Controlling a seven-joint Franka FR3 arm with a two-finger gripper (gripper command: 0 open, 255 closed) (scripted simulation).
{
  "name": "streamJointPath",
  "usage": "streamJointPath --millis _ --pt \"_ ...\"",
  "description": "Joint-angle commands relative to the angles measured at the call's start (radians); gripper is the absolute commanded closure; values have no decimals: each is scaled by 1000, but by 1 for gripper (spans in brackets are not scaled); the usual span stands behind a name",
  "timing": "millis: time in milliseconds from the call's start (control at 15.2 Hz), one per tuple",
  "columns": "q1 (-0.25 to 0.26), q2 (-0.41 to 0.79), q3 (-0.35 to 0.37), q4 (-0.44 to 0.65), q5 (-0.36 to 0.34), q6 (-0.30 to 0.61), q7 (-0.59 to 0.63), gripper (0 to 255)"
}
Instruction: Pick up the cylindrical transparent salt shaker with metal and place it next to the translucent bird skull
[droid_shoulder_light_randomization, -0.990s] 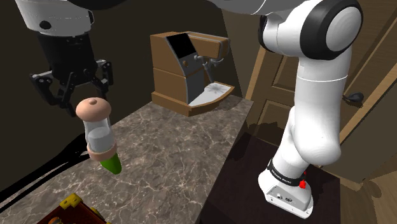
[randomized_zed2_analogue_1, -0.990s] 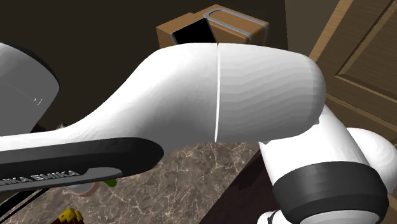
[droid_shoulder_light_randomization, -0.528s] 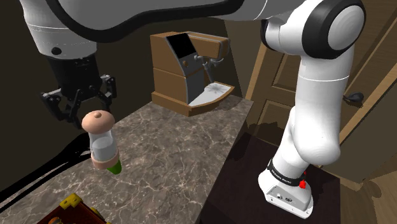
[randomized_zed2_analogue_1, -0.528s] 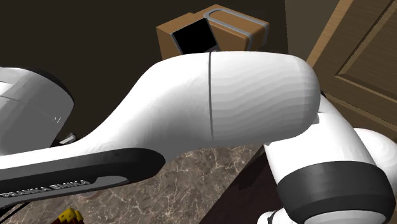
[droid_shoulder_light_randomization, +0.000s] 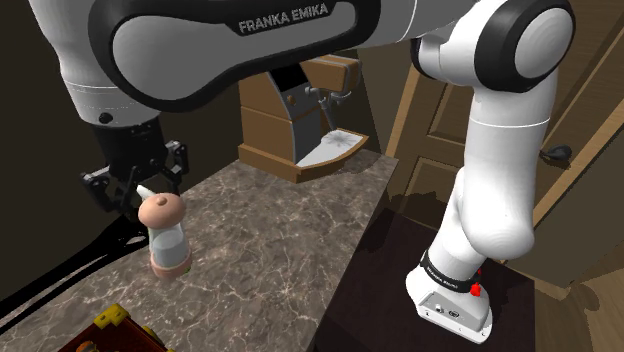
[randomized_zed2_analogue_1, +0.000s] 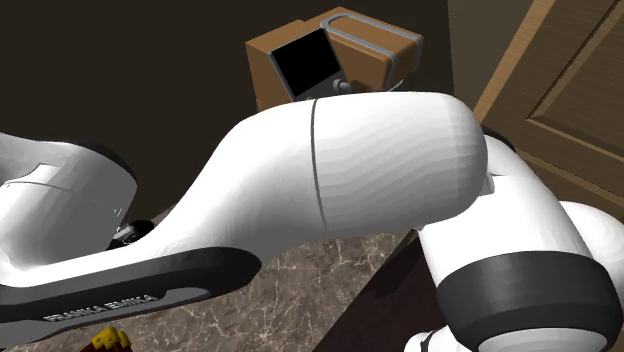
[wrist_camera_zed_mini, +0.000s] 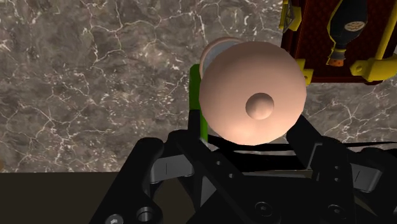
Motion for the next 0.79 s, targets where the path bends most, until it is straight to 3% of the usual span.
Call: streamJointPath --millis 0,726 --pt "0 3 -1 -23 -3 26 4 255" --pt "-1 31 -10 -137 -25 163 24 255"
